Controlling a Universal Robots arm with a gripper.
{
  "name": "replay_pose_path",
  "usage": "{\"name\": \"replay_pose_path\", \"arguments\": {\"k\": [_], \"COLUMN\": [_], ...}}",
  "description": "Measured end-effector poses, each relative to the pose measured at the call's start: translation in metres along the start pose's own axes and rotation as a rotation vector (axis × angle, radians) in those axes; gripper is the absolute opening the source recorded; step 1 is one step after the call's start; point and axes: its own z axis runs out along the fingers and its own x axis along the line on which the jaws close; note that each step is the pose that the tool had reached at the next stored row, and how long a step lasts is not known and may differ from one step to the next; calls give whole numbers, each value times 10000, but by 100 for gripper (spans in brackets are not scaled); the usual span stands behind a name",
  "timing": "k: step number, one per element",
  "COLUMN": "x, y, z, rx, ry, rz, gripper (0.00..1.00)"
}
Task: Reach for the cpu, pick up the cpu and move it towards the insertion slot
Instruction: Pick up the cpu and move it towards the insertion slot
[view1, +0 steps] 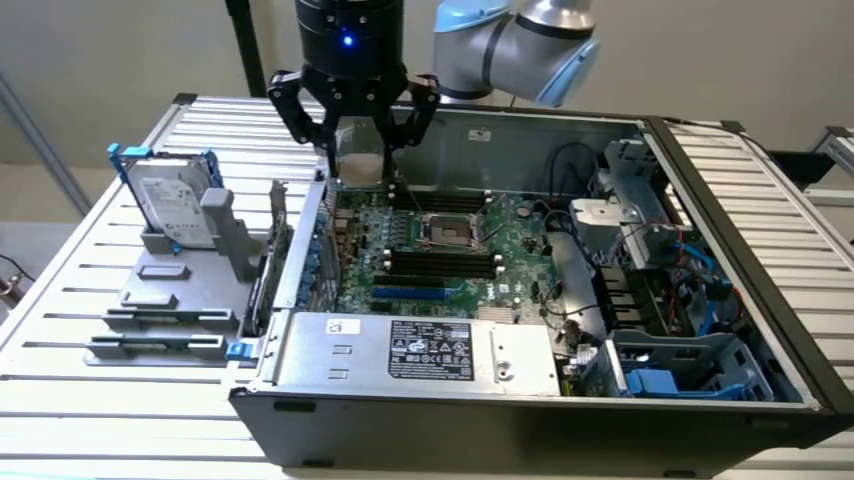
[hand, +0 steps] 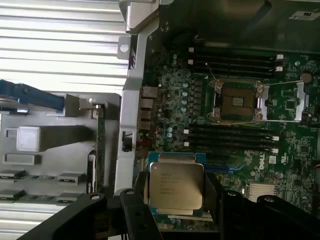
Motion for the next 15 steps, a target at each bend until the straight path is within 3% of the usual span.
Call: {"name": "replay_pose_path", "arguments": {"k": [6,15], "x": [-267,-523], "y": [23,202], "z": [2,20], "rx": [0,2], "ry": [1,0], "rz": [-1,-1], "gripper": [54,54]}}
